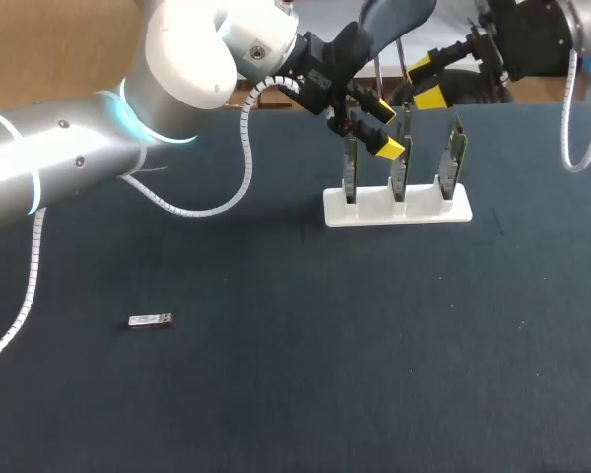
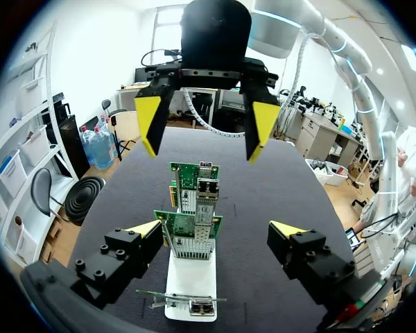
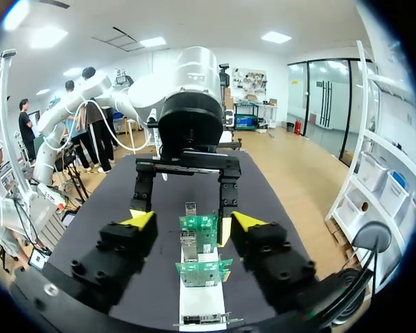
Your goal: Pick up the optical module with the left hand, and insert it into the network port with the right hand.
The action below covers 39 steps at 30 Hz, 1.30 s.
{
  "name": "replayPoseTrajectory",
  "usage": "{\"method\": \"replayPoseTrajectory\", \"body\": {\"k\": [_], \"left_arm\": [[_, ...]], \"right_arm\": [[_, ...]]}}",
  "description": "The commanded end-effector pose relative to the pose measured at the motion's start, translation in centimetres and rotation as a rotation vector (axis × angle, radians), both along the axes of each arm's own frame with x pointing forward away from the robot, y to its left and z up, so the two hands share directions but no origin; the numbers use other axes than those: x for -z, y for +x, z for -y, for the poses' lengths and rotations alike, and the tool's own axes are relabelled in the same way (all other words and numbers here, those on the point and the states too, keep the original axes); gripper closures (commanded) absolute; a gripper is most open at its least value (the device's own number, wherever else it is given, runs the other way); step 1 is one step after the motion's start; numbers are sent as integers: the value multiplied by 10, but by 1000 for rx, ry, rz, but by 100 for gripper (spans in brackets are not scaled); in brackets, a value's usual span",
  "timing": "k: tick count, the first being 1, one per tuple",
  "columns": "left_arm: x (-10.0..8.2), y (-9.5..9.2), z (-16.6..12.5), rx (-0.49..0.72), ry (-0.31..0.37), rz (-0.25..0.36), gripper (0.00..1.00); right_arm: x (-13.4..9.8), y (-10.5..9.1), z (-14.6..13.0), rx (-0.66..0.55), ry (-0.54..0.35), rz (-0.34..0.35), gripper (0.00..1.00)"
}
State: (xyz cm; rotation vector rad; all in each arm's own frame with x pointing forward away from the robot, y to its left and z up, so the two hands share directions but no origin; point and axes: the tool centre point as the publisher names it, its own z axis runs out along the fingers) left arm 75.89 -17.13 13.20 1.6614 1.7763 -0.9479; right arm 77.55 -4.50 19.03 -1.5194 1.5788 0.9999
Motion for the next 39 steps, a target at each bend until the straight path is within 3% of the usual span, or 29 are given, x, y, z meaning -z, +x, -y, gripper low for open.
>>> {"method": "replayPoseTrajectory", "body": {"k": [1,19,39], "left_arm": [[0,2,1,2,5,-3,0],[0,2,1,2,5,-3,0],[0,2,1,2,5,-3,0]], "right_arm": [[-1,-1,-2,3,-2,5,100],[1,0,-9,-12,-34,10,100],[26,1,-6,-4,-80,-50,100]]}}
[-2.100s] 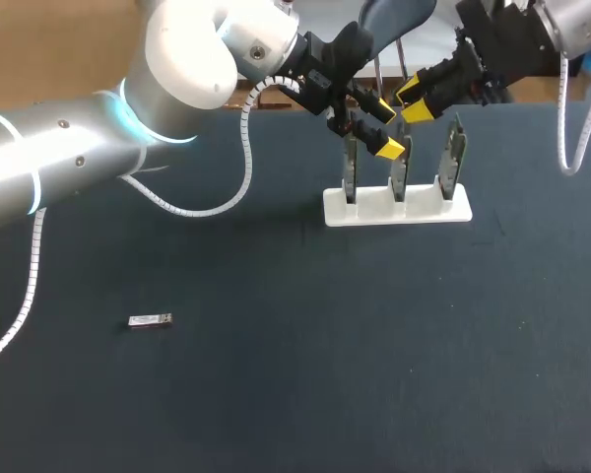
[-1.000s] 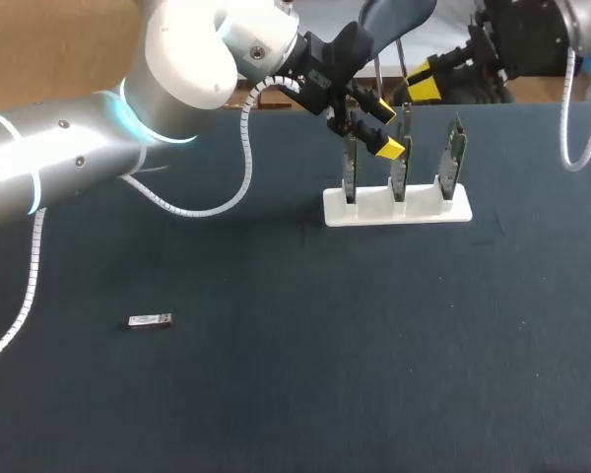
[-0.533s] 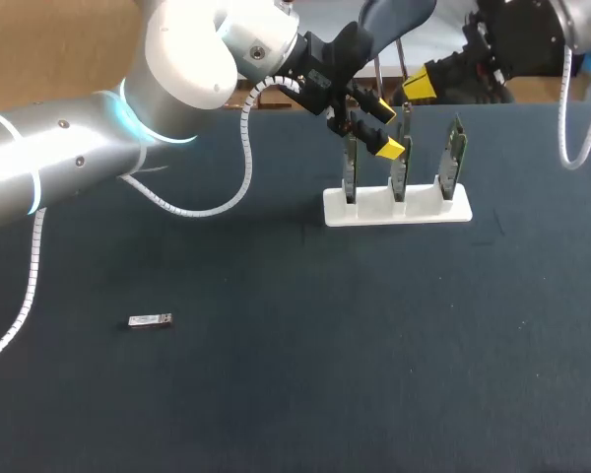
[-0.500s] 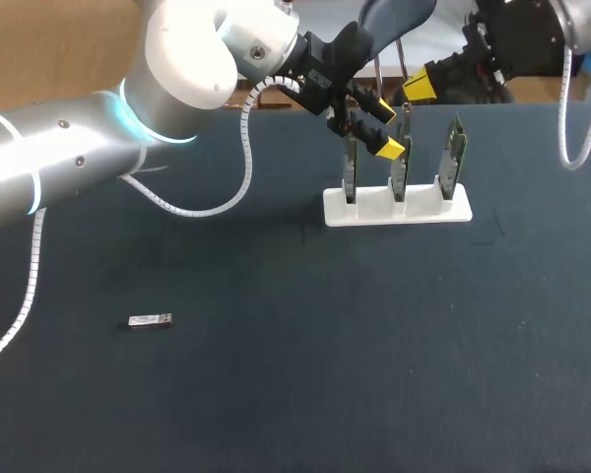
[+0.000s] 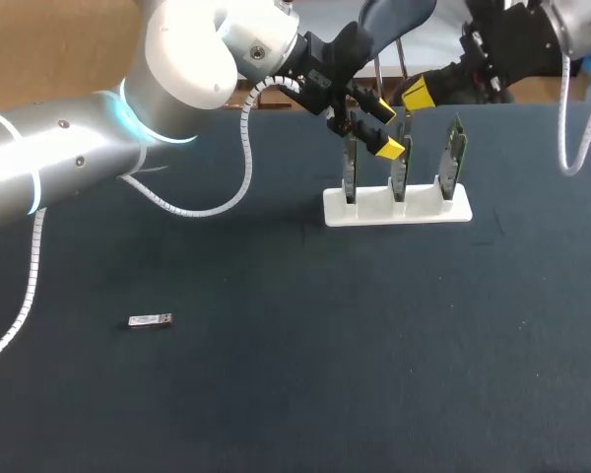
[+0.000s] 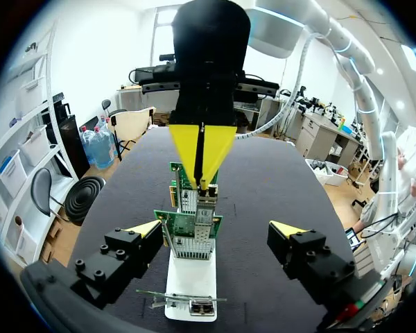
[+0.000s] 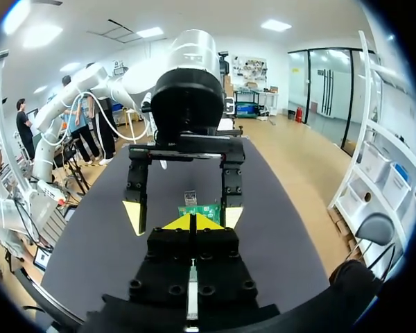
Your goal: Pick up the optical module with the left hand, and insert it into the network port with the right hand.
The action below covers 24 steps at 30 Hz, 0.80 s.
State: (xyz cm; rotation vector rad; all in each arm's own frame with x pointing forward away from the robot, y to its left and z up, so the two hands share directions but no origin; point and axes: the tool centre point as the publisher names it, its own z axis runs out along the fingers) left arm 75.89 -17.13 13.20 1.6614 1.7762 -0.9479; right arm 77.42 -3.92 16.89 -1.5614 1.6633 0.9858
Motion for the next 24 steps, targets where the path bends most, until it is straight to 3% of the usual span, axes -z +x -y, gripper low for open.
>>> {"method": "replayPoseTrajectory", "body": {"k": [1,24], "left_arm": [[0,2,1,2,5,-3,0],[0,2,1,2,5,-3,0]], "right_arm": [[6,2,0,-1,-2,-14,100],[39,-6,0,13,-52,-81,100]]}}
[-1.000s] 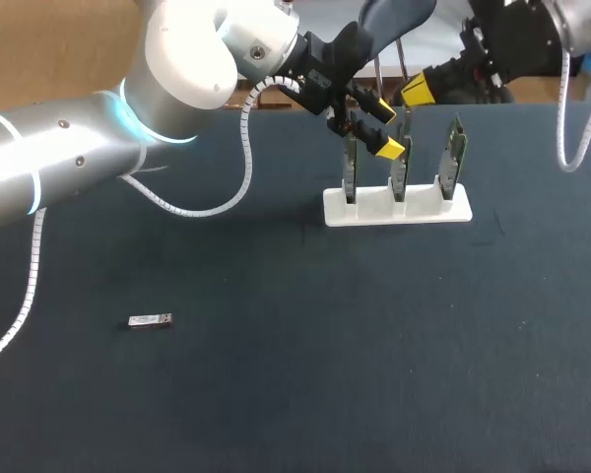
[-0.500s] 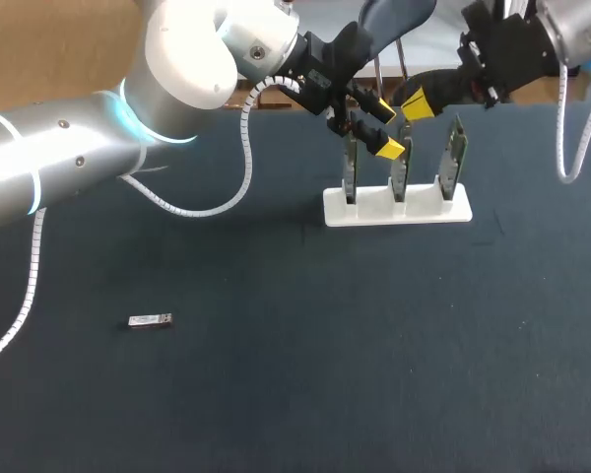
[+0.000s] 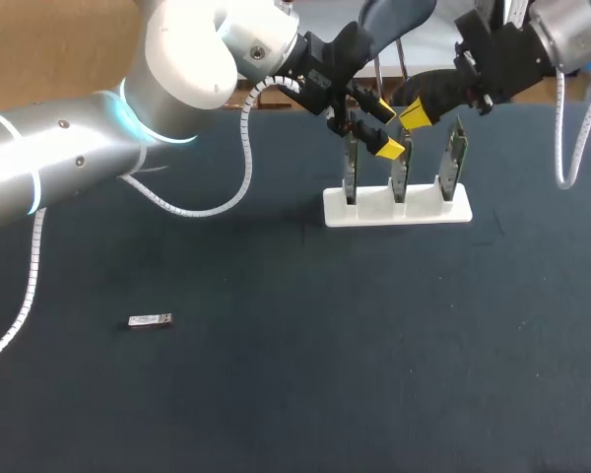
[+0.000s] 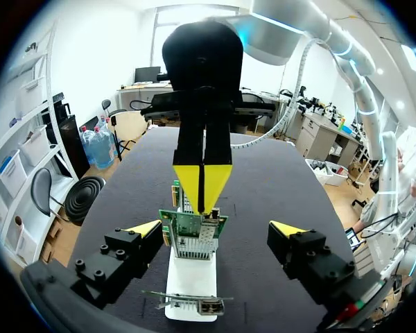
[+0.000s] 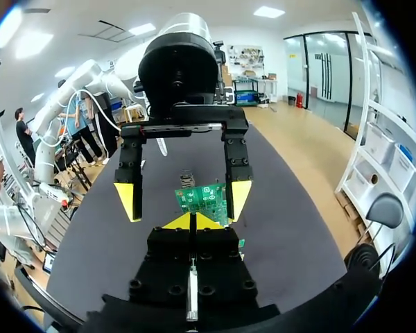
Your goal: Pick up the optical module with the left hand, and insert it into the network port with the right hand.
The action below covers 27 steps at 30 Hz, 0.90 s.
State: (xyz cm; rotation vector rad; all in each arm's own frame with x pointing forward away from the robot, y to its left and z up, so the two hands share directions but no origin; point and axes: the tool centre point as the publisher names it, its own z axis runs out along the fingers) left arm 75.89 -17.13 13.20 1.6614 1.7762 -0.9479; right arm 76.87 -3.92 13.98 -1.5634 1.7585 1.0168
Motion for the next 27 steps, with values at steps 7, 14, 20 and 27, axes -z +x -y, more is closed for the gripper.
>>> {"method": "replayPoseTrajectory", "body": {"k": [7,14,20,27], "left_arm": [[0,2,1,2,5,-3,0],[0,2,1,2,5,-3,0],[0,2,1,2,5,-3,0],[0,2,1,2,5,-3,0]], "right_arm": [[1,1,3,13,34,2,100],[-29,3,9,13,85,63,100],[-48,13,45,26,169,80,100],[-45,11,90,-25,149,57,100]]}}
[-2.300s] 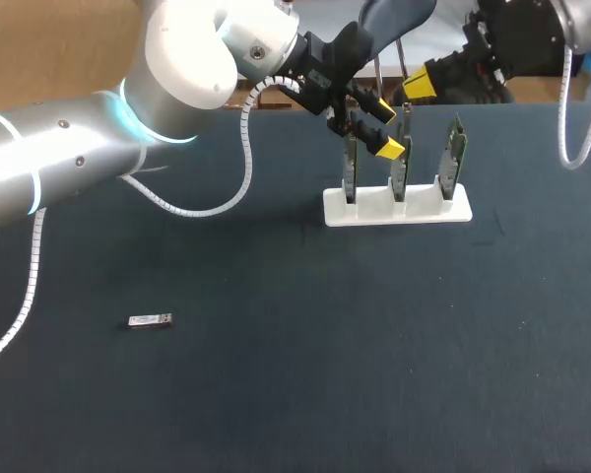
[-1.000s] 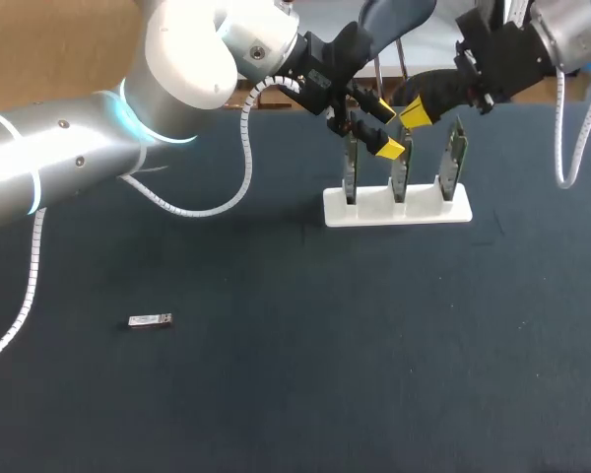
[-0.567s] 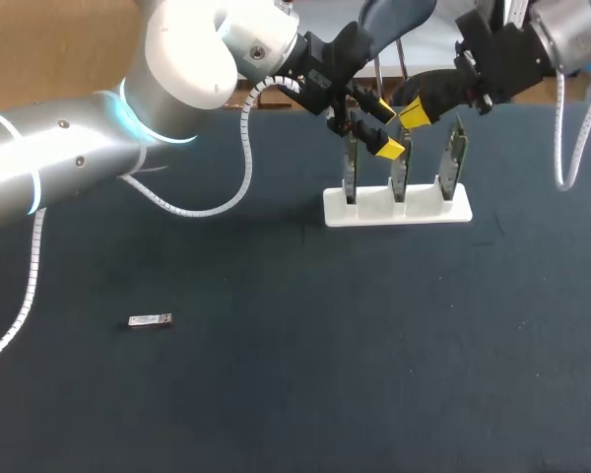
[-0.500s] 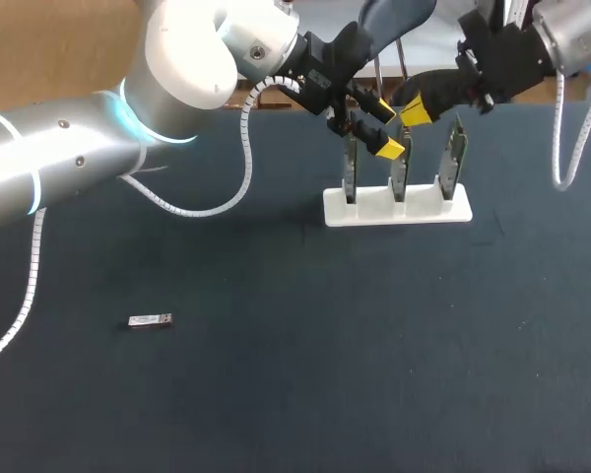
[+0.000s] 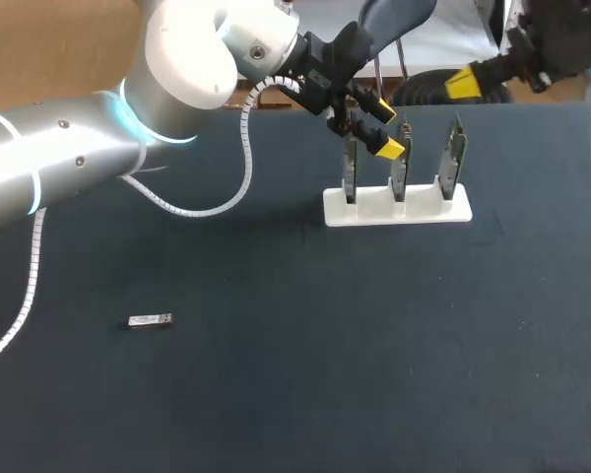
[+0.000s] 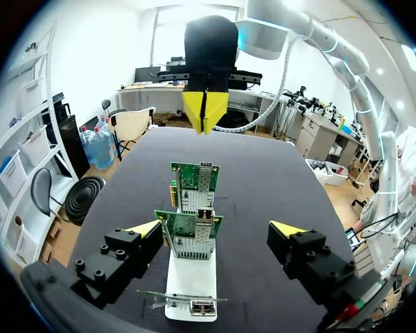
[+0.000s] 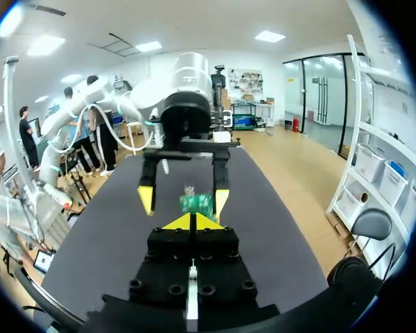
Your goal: Pick up the optical module with the left hand, and insert it into the network port with the right hand.
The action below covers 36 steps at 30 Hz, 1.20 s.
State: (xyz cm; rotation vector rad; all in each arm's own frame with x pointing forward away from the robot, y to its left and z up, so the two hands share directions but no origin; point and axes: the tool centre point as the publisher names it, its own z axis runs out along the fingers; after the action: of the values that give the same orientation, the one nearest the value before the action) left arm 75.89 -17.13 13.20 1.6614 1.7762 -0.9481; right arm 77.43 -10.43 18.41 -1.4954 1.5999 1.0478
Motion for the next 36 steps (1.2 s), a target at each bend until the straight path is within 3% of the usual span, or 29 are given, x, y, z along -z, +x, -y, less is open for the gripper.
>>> {"method": "replayPoseTrajectory", "body": {"k": [1,8,19,36], "left_arm": [[-1,2,1,2,5,-3,0],[-1,2,1,2,5,-3,0],[-1,2,1,2,5,-3,0],[-1,2,1,2,5,-3,0]], "right_arm": [[1,5,31,-29,3,-24,100],[11,2,51,-44,-13,-51,100],[27,-8,42,-64,-45,-83,100],[32,-12,38,-28,-59,-80,100]]}}
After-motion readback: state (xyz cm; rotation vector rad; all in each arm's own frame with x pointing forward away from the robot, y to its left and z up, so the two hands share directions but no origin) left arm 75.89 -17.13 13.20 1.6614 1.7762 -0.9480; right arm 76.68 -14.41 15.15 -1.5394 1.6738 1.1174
